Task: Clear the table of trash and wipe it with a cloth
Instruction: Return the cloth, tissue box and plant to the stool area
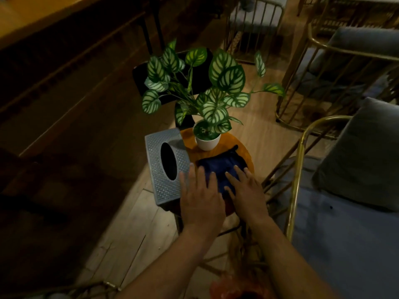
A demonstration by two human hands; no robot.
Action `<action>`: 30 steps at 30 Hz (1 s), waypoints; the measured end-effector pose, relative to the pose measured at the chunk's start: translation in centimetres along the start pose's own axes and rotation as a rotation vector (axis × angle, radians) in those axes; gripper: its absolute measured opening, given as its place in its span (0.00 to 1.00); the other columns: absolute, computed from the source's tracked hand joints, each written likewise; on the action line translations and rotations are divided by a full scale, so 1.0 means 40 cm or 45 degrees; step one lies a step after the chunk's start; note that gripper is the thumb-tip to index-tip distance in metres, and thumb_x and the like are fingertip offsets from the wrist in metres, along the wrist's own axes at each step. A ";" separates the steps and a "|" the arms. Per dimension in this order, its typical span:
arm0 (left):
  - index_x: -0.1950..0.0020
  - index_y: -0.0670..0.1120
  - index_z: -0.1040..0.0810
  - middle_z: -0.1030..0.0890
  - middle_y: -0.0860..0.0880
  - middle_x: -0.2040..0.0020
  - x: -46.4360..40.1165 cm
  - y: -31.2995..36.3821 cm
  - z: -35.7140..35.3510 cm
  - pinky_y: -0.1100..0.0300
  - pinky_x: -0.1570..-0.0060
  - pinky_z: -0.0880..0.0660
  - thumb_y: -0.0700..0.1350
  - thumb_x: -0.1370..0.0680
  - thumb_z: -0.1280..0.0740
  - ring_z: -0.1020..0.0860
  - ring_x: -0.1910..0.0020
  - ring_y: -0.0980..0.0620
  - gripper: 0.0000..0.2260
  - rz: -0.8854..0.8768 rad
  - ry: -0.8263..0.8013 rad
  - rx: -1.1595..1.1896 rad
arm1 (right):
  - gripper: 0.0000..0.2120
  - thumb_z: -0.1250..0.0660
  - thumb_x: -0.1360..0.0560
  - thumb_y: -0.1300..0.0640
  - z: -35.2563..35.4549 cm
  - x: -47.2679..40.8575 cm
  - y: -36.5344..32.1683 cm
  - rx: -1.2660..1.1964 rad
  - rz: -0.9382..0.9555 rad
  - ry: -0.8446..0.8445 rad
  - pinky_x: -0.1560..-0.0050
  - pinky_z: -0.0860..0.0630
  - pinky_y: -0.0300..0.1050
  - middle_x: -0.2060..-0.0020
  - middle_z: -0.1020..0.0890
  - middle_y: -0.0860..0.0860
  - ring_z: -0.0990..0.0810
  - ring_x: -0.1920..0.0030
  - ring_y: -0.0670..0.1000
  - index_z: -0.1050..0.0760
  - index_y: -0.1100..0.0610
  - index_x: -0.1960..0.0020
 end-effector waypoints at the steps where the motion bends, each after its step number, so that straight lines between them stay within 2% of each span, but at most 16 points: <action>1: 0.24 0.49 0.33 0.37 0.39 0.23 0.013 -0.041 0.022 0.34 0.26 0.54 0.61 0.22 0.38 0.46 0.22 0.36 0.29 0.077 0.096 0.051 | 0.24 0.46 0.18 0.43 -0.003 0.016 -0.018 -0.015 -0.008 0.026 0.26 0.40 0.58 0.21 0.43 0.51 0.46 0.22 0.56 0.40 0.45 0.23; 3: 0.23 0.52 0.36 0.41 0.38 0.22 0.028 -0.126 0.033 0.30 0.28 0.51 0.68 0.26 0.38 0.48 0.22 0.33 0.36 0.278 0.120 0.111 | 0.22 0.41 0.19 0.45 0.003 0.043 -0.055 -0.030 -0.023 0.110 0.29 0.38 0.64 0.24 0.36 0.53 0.40 0.24 0.59 0.33 0.46 0.26; 6: 0.19 0.56 0.54 0.61 0.38 0.20 0.014 -0.212 -0.028 0.28 0.30 0.51 0.76 0.29 0.45 0.60 0.24 0.30 0.45 0.530 -0.132 0.145 | 0.21 0.40 0.23 0.44 0.024 0.061 -0.099 -0.025 -0.058 0.242 0.35 0.34 0.68 0.29 0.27 0.54 0.32 0.28 0.61 0.25 0.48 0.32; 7: 0.19 0.56 0.56 0.65 0.38 0.21 0.008 -0.225 -0.043 0.28 0.30 0.50 0.78 0.30 0.46 0.62 0.24 0.29 0.46 0.574 -0.183 0.180 | 0.22 0.42 0.23 0.44 0.024 0.066 -0.110 -0.034 -0.068 0.245 0.35 0.34 0.69 0.29 0.27 0.54 0.32 0.28 0.61 0.25 0.48 0.32; 9: 0.21 0.55 0.49 0.66 0.38 0.22 0.001 -0.241 -0.059 0.31 0.31 0.42 0.77 0.31 0.43 0.57 0.25 0.29 0.46 0.636 -0.201 0.279 | 0.24 0.47 0.22 0.43 0.019 0.080 -0.127 -0.062 -0.078 0.250 0.33 0.36 0.69 0.28 0.29 0.53 0.34 0.26 0.60 0.26 0.47 0.31; 11: 0.27 0.52 0.39 0.62 0.39 0.21 0.002 -0.251 -0.056 0.38 0.37 0.33 0.74 0.32 0.38 0.47 0.27 0.31 0.40 0.664 -0.154 0.345 | 0.25 0.50 0.22 0.42 0.019 0.099 -0.134 -0.088 -0.104 0.262 0.31 0.38 0.68 0.27 0.30 0.53 0.36 0.25 0.60 0.27 0.46 0.30; 13: 0.32 0.51 0.35 0.57 0.38 0.21 0.010 -0.261 -0.045 0.43 0.41 0.30 0.71 0.33 0.34 0.40 0.31 0.32 0.36 0.629 -0.104 0.328 | 0.25 0.51 0.21 0.41 0.026 0.125 -0.134 -0.107 -0.145 0.284 0.32 0.38 0.67 0.27 0.30 0.52 0.36 0.26 0.60 0.28 0.46 0.30; 18: 0.38 0.53 0.31 0.49 0.40 0.22 0.108 -0.306 -0.018 0.45 0.42 0.30 0.71 0.36 0.35 0.34 0.35 0.33 0.34 0.461 -0.003 0.252 | 0.23 0.41 0.20 0.44 0.038 0.215 -0.123 -0.108 -0.222 0.295 0.30 0.38 0.67 0.25 0.34 0.52 0.38 0.25 0.59 0.33 0.46 0.26; 25: 0.39 0.53 0.27 0.42 0.40 0.25 0.387 -0.306 0.032 0.47 0.47 0.27 0.72 0.38 0.36 0.31 0.40 0.36 0.34 0.168 0.085 0.173 | 0.26 0.51 0.22 0.43 0.129 0.458 -0.135 -0.134 -0.392 0.455 0.31 0.37 0.68 0.28 0.30 0.52 0.33 0.27 0.59 0.30 0.48 0.28; 30: 0.42 0.55 0.27 0.42 0.42 0.25 0.588 -0.186 0.099 0.47 0.46 0.26 0.73 0.39 0.36 0.32 0.39 0.38 0.32 -0.094 0.120 0.259 | 0.24 0.50 0.21 0.44 0.184 0.740 -0.090 -0.071 -0.557 0.575 0.33 0.36 0.70 0.29 0.27 0.53 0.31 0.28 0.60 0.29 0.50 0.29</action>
Point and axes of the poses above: each hand's wrist, its own x-axis away from the middle knuckle, its own z-axis out of the back of the hand, y = z × x, the point moved 10 cm from there along -x, towards the middle knuckle
